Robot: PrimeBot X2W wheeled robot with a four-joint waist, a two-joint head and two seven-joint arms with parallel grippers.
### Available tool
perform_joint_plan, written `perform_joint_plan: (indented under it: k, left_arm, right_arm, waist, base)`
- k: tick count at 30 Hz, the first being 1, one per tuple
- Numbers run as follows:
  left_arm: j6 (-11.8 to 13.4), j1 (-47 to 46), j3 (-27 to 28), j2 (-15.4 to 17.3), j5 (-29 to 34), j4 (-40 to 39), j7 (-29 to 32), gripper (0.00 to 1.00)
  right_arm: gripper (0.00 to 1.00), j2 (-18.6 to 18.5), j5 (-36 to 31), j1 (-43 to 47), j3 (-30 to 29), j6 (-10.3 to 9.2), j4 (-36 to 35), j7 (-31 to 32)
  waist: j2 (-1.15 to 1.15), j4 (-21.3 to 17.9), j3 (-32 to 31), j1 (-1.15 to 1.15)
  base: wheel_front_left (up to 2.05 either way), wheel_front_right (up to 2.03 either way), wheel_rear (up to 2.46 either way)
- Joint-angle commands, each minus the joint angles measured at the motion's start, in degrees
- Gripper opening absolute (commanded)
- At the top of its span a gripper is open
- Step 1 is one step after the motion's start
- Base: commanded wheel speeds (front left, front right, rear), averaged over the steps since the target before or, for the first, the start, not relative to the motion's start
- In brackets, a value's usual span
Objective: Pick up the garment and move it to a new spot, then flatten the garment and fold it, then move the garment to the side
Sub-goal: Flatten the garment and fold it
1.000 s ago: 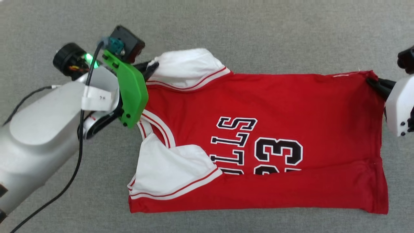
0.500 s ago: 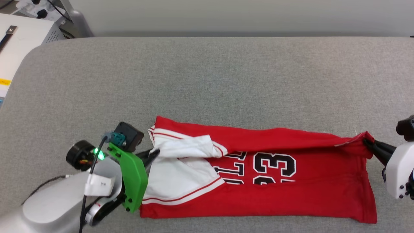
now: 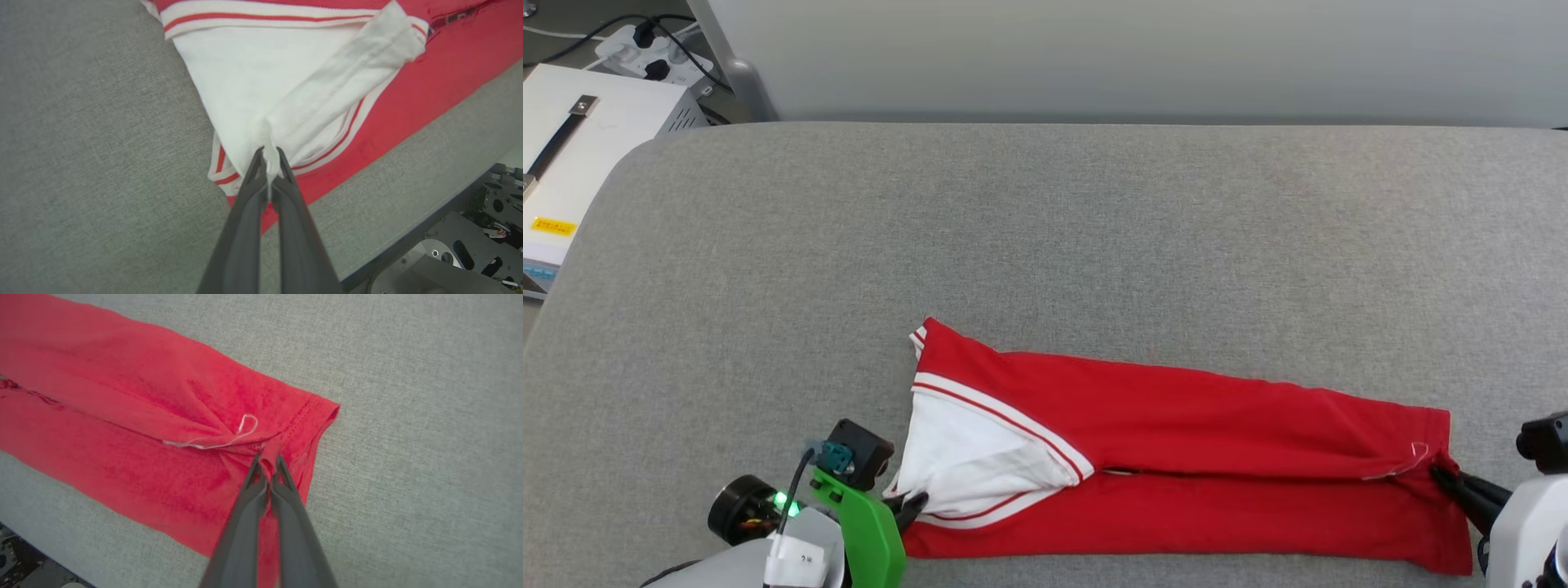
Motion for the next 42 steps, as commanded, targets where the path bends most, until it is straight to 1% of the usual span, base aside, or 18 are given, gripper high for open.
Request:
perform_joint_plan:
  k: [1, 5, 7, 8, 9, 10, 13, 15, 18, 22, 23, 26, 29, 33, 37, 42]
  left_arm:
    - [0.1, 1.2, 0.1, -0.6, -0.6, 0.7, -0.4, 0.0]
    - [-0.5, 2.1, 0.1, -2.1, -1.0, 3.3, -1.6, 0.0]
    - [-0.8, 2.2, 0.1, -3.0, -1.0, 4.7, -2.1, 0.0]
    - [-0.8, 2.1, 0.2, -3.4, -0.8, 5.5, -2.6, 0.0]
    - [-0.7, 2.0, 0.3, -3.8, -0.6, 6.0, -3.0, 0.18]
    - [-0.5, 1.8, 0.3, -4.1, -0.1, 6.6, -3.7, 1.0]
    - [0.3, 1.9, 1.3, -4.7, 0.5, 7.6, -6.6, 1.0]
    - [1.9, 2.2, 2.2, -4.8, 1.0, 7.5, -8.9, 1.0]
    - [4.7, 3.1, 3.8, -5.2, 1.6, 6.6, -12.8, 1.0]
    - [7.8, 3.7, 5.3, -5.6, 2.8, 5.0, -16.5, 1.0]
    - [8.4, 3.8, 5.8, -5.7, 3.1, 4.6, -17.2, 1.0]
    - [11.3, 4.2, 8.6, -5.8, 4.6, 3.8, -19.2, 1.0]
    - [13.8, 4.9, 11.4, -6.1, 7.0, 3.2, -19.9, 1.0]
    - [16.5, 6.8, 17.6, -7.4, 11.8, 1.1, -20.0, 1.0]
    - [18.0, 9.8, 23.5, -8.6, 17.1, -0.1, -20.1, 1.0]
    - [19.0, 13.9, 30.7, -11.0, 22.6, -1.0, -20.1, 1.0]
  right_arm:
    - [0.0, 0.4, -0.6, 1.2, -0.6, -0.04, 0.1, 0.3]
    - [0.0, 2.8, -0.2, 2.9, -1.9, -0.04, 1.1, 1.6]
    - [0.0, 3.4, -0.7, 3.0, -2.2, -0.04, 1.9, 1.9]
    - [0.04, 3.9, -0.7, 3.0, -2.7, -0.04, 2.3, 1.7]
    - [0.33, 4.3, -0.6, 2.9, -3.0, -0.04, 2.5, 1.5]
    - [1.0, 4.7, -0.5, 2.9, -3.3, -0.04, 2.5, 1.3]
    - [1.0, 5.1, 0.3, 3.1, -4.1, -0.04, 1.8, 0.9]
    - [1.0, 4.9, 1.7, 3.6, -5.0, -0.04, 0.6, 0.7]
    - [1.0, 4.4, 6.5, 5.3, -7.2, -0.04, -2.6, 1.6]
    - [1.0, 2.0, 11.3, 7.6, -11.1, -0.04, -7.6, 2.9]
    - [1.0, 1.4, 12.0, 8.0, -12.2, -0.04, -8.4, 2.9]
    - [1.0, -0.4, 13.4, 9.2, -15.9, -0.04, -9.8, 3.7]
    - [1.0, -1.9, 14.4, 9.9, -18.5, -0.04, -9.5, 6.1]
    - [1.0, -2.7, 17.1, 10.1, -20.9, -0.04, -7.5, 10.9]
    - [1.0, -2.3, 18.6, 8.9, -20.5, -0.04, -5.3, 15.7]
    - [1.0, -0.5, 18.3, 6.1, -18.7, -0.04, -1.7, 19.3]
  waist:
    - [0.0, -0.1, 0.3, 0.01]
    - [0.0, -0.4, 1.1, 0.01]
    - [0.0, -0.3, 1.5, 0.01]
    - [0.0, -0.2, 1.6, 0.01]
    - [0.0, -0.1, 1.6, 0.01]
    - [0.0, -0.1, 1.5, 0.01]
    - [0.0, 0.0, 0.6, 0.01]
    - [0.0, 0.0, 0.0, 0.01]
    - [0.0, 0.3, -1.2, 0.01]
    - [0.0, 0.6, -1.9, 0.01]
    - [0.0, 0.6, -1.9, 0.01]
    - [0.0, 0.8, -1.8, 0.01]
    - [0.0, 1.0, -1.5, 0.01]
    - [0.0, 1.5, -0.7, 0.01]
    - [0.0, 2.1, 0.3, 0.01]
    - [0.0, 3.0, 1.3, 0.01]
  base:
    - [0.0, 0.0, 0.0]
    - [0.0, 0.0, 0.0]
    - [0.0, 0.0, 0.0]
    - [0.0, 0.0, 0.0]
    - [0.0, 0.0, 0.0]
    - [0.0, 0.0, 0.0]
    - [0.0, 0.0, 0.0]
    - [0.0, 0.0, 0.0]
    - [0.0, 0.0, 0.0]
    - [0.0, 0.0, 0.0]
    - [0.0, 0.0, 0.0]
    - [0.0, 0.0, 0.0]
    - [0.0, 0.0, 0.0]
    - [0.0, 0.0, 0.0]
    - [0.0, 0.0, 0.0]
    - [0.0, 0.0, 0.0]
